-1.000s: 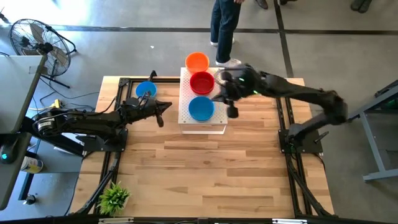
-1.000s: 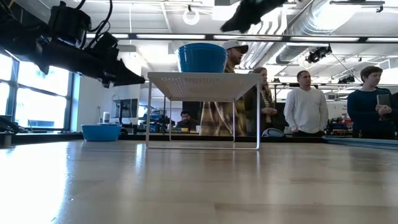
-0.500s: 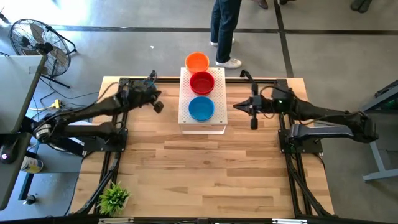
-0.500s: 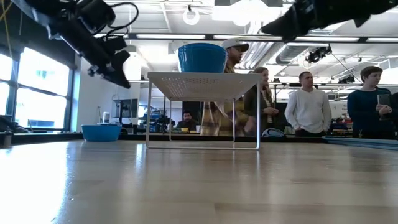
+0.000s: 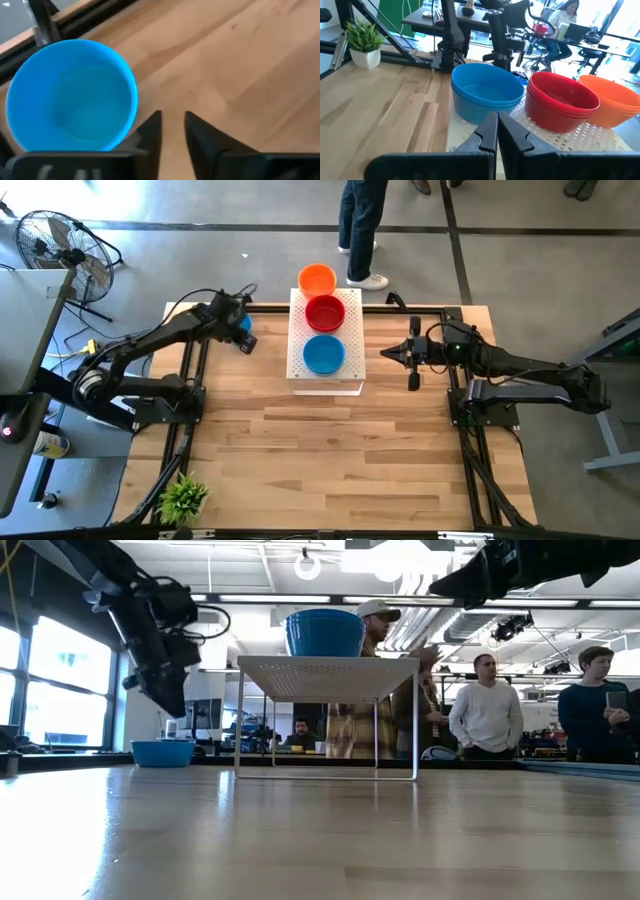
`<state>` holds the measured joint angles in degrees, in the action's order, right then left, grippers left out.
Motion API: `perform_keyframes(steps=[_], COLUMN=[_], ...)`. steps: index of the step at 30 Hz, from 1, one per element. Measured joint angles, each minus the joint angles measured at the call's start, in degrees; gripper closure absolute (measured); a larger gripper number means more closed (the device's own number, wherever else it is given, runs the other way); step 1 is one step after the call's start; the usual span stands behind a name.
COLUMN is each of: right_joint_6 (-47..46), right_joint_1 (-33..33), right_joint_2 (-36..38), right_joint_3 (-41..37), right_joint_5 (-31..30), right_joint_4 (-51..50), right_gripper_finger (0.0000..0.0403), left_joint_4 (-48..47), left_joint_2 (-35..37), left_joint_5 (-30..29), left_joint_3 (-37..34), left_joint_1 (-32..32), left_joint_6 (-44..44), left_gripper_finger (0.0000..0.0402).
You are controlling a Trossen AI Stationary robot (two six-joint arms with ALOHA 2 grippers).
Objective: Pick & Place Mini bowls
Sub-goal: Stack the blue bowl on top of the other blue bowls on the shelf
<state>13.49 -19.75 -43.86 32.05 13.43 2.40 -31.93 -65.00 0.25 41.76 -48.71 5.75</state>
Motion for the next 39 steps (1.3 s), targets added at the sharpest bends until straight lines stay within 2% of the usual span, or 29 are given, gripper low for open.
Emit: perform_keyframes(steps=[6, 11, 14, 17, 24, 30, 39], right_joint_6=[1.1, 1.1, 1.8, 2.0, 2.0, 2.0, 2.2], right_joint_1=[0.0, 0.0, 0.0, 0.0, 0.0, 0.0, 0.0], right_joint_2=[0.0, 0.0, 0.0, 0.0, 0.0, 0.0, 0.0], right_joint_3=[0.0, 0.0, 0.0, 0.0, 0.0, 0.0, 0.0], right_joint_5=[0.1, 0.2, 0.2, 0.2, 0.2, 0.2, 0.2], right_joint_4=[0.0, -0.2, -0.2, -0.2, -0.5, -0.5, -0.5], right_gripper_finger=[0.0401, 0.0402, 0.0401, 0.0401, 0.0401, 0.0401, 0.0401], left_joint_4=[2.7, 3.2, 4.3, 5.5, 5.1, 0.3, -5.3], left_joint_2=[-5.5, -10.4, -12.8, -15.2, -16.5, -12.8, -9.1], left_joint_5=[-2.6, -3.9, -5.3, -6.7, -6.4, -4.1, 0.8], left_joint_3=[0.0, 0.0, 0.0, 0.0, 0.0, 0.0, -0.1], left_joint_1=[0.0, 0.0, 0.0, 0.0, 0.6, 5.5, 21.4], left_joint_6=[-5.5, -6.9, -7.7, -7.9, -9.6, -7.2, 6.3], left_gripper_finger=[0.0243, 0.023, 0.0245, 0.0277, 0.0388, 0.0392, 0.0393])
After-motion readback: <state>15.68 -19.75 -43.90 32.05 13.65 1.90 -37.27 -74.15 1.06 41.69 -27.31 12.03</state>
